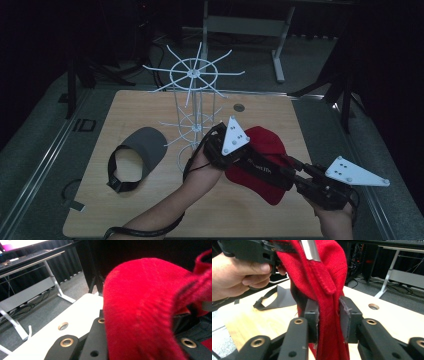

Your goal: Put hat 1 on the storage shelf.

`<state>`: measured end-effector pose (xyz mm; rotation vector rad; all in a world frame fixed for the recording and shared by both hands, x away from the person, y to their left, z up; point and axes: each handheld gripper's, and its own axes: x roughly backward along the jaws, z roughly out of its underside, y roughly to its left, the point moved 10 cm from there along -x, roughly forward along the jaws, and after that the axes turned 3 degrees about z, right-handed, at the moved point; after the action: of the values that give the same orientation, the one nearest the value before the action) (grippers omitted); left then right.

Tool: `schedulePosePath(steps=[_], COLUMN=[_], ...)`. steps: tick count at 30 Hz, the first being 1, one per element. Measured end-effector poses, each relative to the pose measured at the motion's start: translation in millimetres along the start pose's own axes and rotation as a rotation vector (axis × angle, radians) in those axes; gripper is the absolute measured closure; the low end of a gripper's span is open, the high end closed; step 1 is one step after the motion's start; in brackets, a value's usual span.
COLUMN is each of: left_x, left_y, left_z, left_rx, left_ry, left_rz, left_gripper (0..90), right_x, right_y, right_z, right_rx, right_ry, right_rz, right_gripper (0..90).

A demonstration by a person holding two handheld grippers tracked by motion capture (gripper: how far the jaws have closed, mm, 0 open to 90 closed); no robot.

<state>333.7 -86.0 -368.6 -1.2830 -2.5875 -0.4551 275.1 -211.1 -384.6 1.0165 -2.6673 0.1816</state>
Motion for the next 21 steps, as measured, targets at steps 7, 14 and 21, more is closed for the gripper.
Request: schedulePosePath(steps=[7,14,21], left_x=[0.3,1.5,4.8], left_y=[-3.4,-9.7,-13.9], left_z=[-1.6,4.7,15.0], left_rx=[-0.007,-0.034,-0.064], left_ry=[-0.026,-0.037,-0.026], left_rz=[0.039,0.124,0.230], left_gripper=[89.7,89.6,89.6], right_x=[11.7,28.0,20.1], right_y=[8.7,10.5,9.8], right_z=[3.0,-6.5,-5.7], right_rx=[0.022,0.043,0.101], right_ry=[0.002,-0.057,-0.010], right_rz=[-0.066,-0.133,-0.107], right_gripper=[51.1,46.6,48.3])
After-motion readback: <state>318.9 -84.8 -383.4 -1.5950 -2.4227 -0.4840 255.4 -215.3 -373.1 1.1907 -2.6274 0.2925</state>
